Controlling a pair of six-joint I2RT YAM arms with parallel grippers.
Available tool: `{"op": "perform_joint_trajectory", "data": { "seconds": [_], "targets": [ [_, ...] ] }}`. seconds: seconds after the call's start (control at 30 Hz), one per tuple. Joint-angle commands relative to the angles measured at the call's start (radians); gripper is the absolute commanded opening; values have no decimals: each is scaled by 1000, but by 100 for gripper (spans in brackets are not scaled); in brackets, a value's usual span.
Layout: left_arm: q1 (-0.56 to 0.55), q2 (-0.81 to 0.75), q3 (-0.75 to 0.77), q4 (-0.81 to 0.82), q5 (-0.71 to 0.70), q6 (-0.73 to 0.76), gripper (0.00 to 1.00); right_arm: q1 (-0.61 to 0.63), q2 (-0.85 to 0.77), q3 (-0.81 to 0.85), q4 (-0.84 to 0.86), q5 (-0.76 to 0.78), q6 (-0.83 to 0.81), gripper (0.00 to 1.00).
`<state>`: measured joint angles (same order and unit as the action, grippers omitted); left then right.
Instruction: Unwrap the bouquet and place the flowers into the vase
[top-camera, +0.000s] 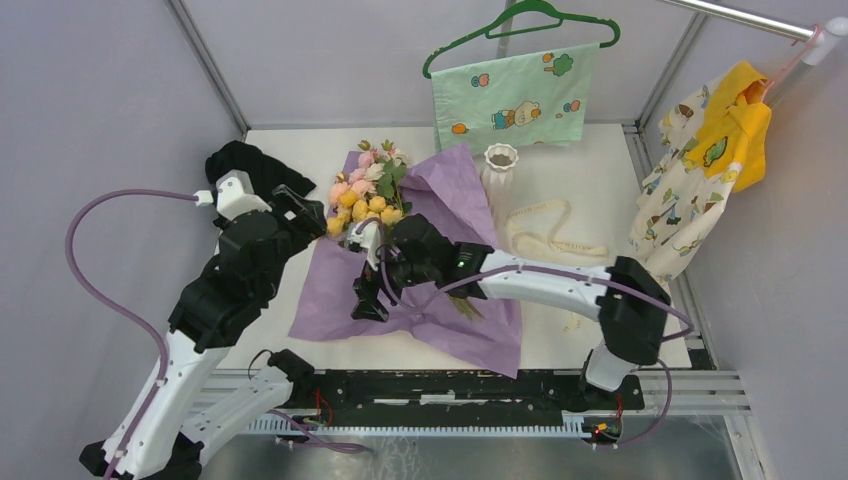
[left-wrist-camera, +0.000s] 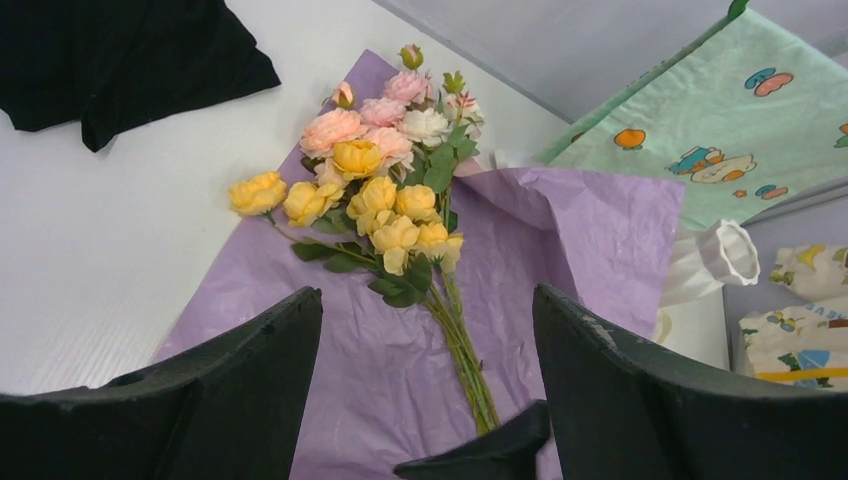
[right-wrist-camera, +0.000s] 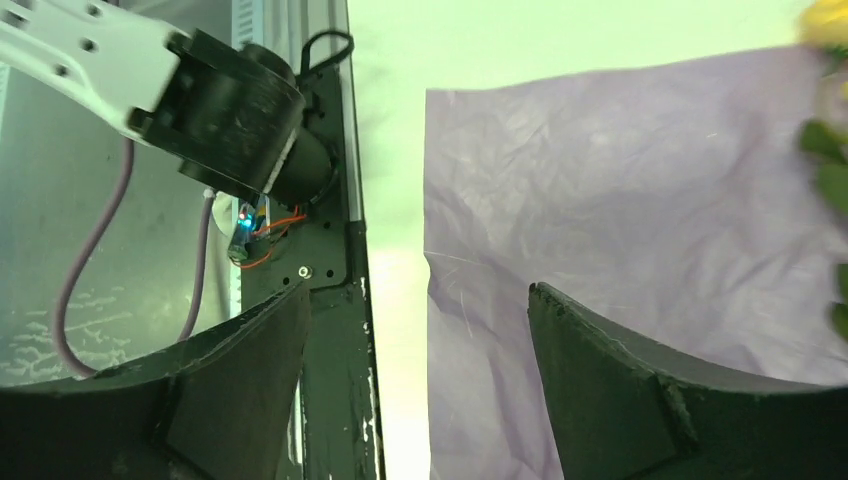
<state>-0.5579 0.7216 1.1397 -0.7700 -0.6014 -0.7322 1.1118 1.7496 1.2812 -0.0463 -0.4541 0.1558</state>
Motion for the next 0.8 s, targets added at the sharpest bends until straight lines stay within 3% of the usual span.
{"op": "perform_joint_trajectory", "data": {
  "seconds": [0.0,0.2,0.27,0.5,0.77],
  "targets": [
    [-2,27,-20,50,35,5,82,-1,-156,-69,-30,166,-46,85],
    [-2,40,-131,124,140,-22,82,-40,-214,-75,-187,567,-73,75],
    [-2,46,-200,169,213,-46,82,-78,-214,-85,-218,637,-52,71],
    [-2,118,-400,269,344,-92,81,-266,-126,-82,-204,486,-14,62],
    [-2,94,-539,260,205,-184,81,-271,154,201,-266,456,-35,49]
  ]
}}
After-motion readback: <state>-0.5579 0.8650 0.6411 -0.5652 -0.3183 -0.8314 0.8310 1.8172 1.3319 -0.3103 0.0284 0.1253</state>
